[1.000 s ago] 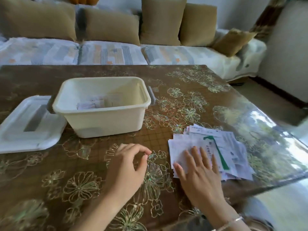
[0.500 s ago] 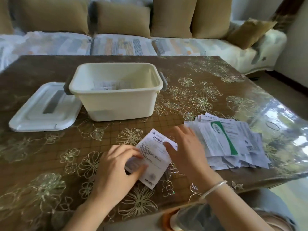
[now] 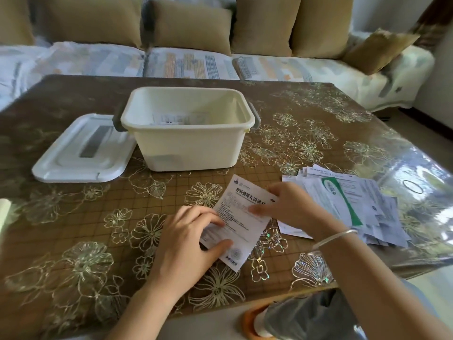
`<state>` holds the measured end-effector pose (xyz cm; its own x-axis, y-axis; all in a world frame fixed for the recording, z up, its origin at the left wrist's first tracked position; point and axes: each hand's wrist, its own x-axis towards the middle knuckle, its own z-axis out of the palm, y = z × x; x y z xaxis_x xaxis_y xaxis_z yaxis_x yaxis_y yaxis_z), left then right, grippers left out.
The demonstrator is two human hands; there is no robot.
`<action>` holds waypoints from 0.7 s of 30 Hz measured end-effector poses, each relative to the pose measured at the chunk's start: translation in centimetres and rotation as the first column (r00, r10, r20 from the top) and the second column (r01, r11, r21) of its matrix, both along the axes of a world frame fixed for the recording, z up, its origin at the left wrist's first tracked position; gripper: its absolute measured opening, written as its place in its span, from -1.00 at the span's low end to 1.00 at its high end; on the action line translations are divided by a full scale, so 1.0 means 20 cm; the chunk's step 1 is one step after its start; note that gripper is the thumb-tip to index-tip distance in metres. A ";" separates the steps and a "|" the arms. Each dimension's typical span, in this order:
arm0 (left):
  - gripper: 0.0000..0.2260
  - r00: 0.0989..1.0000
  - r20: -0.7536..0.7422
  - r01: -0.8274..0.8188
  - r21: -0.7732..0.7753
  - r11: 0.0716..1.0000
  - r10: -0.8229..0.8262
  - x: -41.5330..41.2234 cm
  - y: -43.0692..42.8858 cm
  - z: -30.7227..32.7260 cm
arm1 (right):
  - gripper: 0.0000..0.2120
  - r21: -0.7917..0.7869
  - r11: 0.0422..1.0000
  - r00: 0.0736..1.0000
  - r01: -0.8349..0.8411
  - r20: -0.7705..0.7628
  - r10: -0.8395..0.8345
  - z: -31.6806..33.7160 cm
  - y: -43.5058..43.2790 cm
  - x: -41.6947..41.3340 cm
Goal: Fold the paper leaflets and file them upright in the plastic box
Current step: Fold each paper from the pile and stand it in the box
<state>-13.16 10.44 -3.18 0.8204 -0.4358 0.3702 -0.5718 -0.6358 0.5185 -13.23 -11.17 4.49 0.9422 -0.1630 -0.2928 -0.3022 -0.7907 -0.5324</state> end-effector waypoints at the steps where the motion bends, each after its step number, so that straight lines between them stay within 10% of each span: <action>1: -0.62 1.000 -0.009 0.005 -0.016 1.000 -0.005 0.00 0.00 0.00 | -0.81 0.074 0.997 0.999 0.032 0.028 -0.034 0.01 -0.03 -0.01; 7: -0.51 0.982 -0.189 -0.063 -0.422 0.904 -0.020 0.00 0.03 0.04 | -0.78 0.515 0.848 0.895 0.124 0.312 -0.320 0.06 -0.08 -0.05; 11: -0.36 0.973 -0.226 -0.180 -0.585 0.791 0.054 -0.01 0.05 0.05 | -0.83 0.103 0.982 0.627 -0.160 0.779 0.020 0.09 0.02 -0.14; 14: -0.21 0.994 -0.081 -0.107 -0.497 0.861 0.076 -0.03 0.05 0.06 | -0.67 -0.240 0.919 0.629 -0.313 0.673 0.390 -0.01 0.10 -0.21; 21: -0.54 0.996 0.085 -0.024 -0.035 0.999 0.027 -0.09 0.13 0.03 | -0.73 -0.149 0.888 0.742 -0.435 0.500 0.447 -0.20 0.12 -0.28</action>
<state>-15.03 13.07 -2.68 0.7958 -0.4013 0.4536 -0.5988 -0.6334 0.4902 -18.82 -8.79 0.42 0.9192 0.3083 0.2451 0.3917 -0.7801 -0.4878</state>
